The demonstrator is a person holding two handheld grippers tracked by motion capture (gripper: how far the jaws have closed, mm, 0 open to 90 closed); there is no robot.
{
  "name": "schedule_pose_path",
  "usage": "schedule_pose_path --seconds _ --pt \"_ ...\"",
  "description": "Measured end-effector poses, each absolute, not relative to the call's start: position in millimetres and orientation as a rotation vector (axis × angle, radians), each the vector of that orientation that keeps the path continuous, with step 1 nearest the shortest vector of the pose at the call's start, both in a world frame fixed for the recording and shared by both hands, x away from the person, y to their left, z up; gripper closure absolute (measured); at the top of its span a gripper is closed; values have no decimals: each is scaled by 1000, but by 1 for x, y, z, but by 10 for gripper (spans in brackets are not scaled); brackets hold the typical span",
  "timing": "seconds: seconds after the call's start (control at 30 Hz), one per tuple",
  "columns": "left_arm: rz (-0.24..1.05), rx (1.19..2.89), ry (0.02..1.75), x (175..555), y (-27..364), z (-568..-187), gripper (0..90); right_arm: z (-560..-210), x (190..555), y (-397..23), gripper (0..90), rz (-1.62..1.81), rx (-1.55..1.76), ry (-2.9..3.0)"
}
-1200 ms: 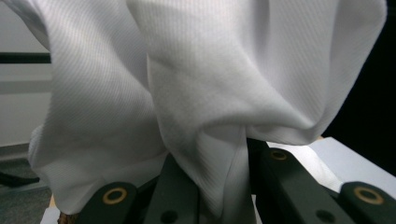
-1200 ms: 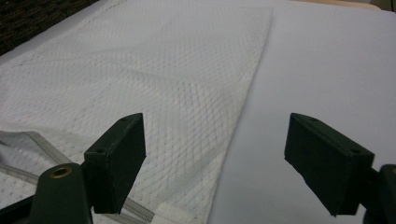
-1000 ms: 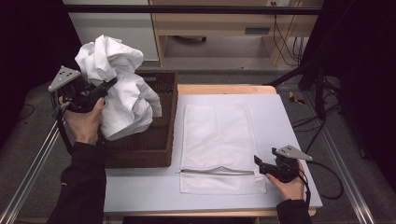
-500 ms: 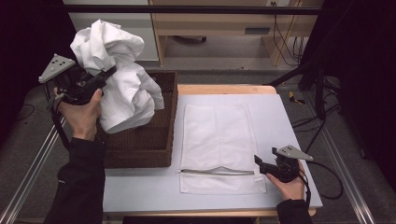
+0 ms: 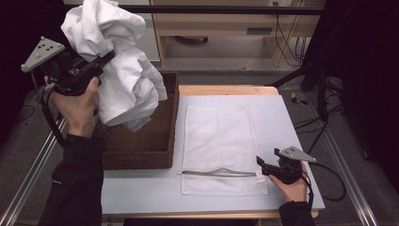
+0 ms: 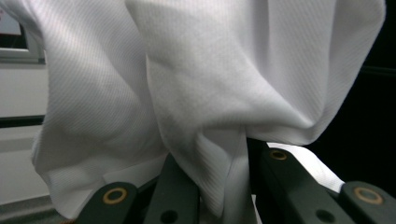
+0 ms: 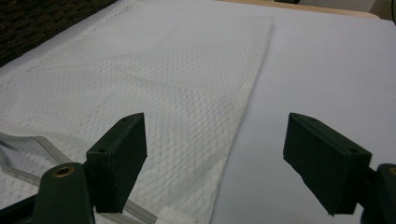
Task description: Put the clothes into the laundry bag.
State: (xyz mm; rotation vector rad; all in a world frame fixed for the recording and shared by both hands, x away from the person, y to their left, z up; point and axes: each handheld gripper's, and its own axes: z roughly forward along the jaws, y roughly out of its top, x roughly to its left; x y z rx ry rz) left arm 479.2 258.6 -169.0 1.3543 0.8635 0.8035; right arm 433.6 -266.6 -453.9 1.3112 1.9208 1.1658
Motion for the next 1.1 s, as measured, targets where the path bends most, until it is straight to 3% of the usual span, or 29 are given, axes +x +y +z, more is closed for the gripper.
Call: schedule_pose_path --seconds 1.1 --pt "752 1344 701 452 187 -116 816 -450 431 -269 216 1187 1304 1910"
